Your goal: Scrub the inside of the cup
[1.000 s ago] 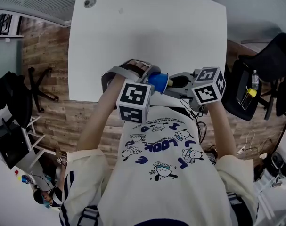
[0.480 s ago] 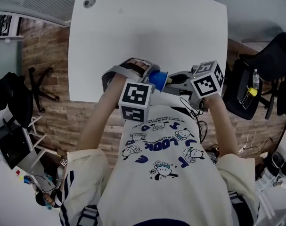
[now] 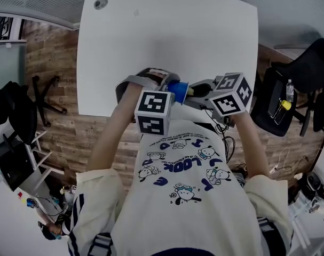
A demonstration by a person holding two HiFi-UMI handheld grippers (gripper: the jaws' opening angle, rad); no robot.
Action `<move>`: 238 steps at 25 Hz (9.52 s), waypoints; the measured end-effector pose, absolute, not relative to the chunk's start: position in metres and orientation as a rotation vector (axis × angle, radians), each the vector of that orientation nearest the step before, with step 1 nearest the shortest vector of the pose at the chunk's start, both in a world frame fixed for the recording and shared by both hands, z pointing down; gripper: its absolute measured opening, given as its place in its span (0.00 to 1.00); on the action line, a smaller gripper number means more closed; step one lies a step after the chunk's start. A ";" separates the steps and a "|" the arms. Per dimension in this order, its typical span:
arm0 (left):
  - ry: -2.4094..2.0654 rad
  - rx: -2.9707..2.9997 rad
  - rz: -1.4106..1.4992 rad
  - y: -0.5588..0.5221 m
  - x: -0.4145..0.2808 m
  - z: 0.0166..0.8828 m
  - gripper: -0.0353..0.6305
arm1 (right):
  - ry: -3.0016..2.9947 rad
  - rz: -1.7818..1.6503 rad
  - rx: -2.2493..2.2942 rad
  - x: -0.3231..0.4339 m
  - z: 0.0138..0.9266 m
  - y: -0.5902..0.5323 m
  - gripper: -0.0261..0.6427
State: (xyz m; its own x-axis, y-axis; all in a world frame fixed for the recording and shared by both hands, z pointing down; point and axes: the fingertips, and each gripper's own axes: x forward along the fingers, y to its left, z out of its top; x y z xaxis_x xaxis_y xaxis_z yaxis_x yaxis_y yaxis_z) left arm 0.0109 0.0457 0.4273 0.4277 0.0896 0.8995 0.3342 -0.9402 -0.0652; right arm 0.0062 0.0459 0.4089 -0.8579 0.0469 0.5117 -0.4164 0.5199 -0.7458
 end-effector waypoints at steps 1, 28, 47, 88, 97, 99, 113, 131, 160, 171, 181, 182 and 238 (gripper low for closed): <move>-0.370 -2.462 -1.527 0.046 0.011 0.428 0.51 | -2.286 1.283 0.302 0.007 0.410 0.046 0.20; -0.707 -3.101 -1.737 0.076 0.010 0.429 0.51 | -2.301 0.497 0.035 -0.001 0.410 0.066 0.20; -0.998 -3.386 -1.773 0.088 0.002 0.418 0.51 | -2.367 -0.111 -0.015 -0.010 0.400 0.071 0.20; -0.707 -3.108 -1.730 0.069 0.009 0.424 0.50 | -2.469 0.869 0.094 0.000 0.410 0.056 0.21; -0.729 -3.114 -1.704 0.073 0.010 0.421 0.50 | -2.475 1.193 0.092 0.002 0.405 0.059 0.21; -0.730 -3.128 -1.710 0.074 0.010 0.420 0.50 | -2.484 1.198 0.100 0.003 0.404 0.059 0.21; -0.694 -3.067 -1.577 0.072 0.007 0.411 0.50 | -2.468 1.479 0.020 0.007 0.391 0.062 0.20; -0.580 -3.075 -1.634 0.058 -0.005 0.421 0.50 | -2.438 1.550 0.091 0.012 0.395 0.052 0.20; -0.133 -3.184 -1.609 0.014 -0.027 0.424 0.50 | -2.519 1.421 0.586 0.063 0.386 0.002 0.20; 0.304 -3.213 -1.493 -0.019 -0.016 0.425 0.50 | -2.526 1.082 0.897 0.071 0.386 -0.023 0.20; 0.720 -3.236 -1.313 -0.052 -0.014 0.414 0.50 | -2.521 0.992 1.292 0.075 0.377 -0.056 0.20; 0.776 -3.243 -1.288 -0.057 -0.014 0.413 0.50 | -2.516 0.971 1.326 0.075 0.376 -0.058 0.20; 1.607 -3.160 -0.880 -0.081 -0.028 0.402 0.50 | -2.309 0.861 1.754 0.081 0.381 -0.057 0.20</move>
State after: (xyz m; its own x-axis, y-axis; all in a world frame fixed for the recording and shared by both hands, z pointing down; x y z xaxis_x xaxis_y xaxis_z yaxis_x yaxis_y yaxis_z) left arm -0.0280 -0.0814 0.4018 0.5292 -0.5946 0.6053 -0.8303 -0.5098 0.2251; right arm 0.0810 -0.0573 0.3811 -0.3228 -0.8493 0.4177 -0.9155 0.1683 -0.3654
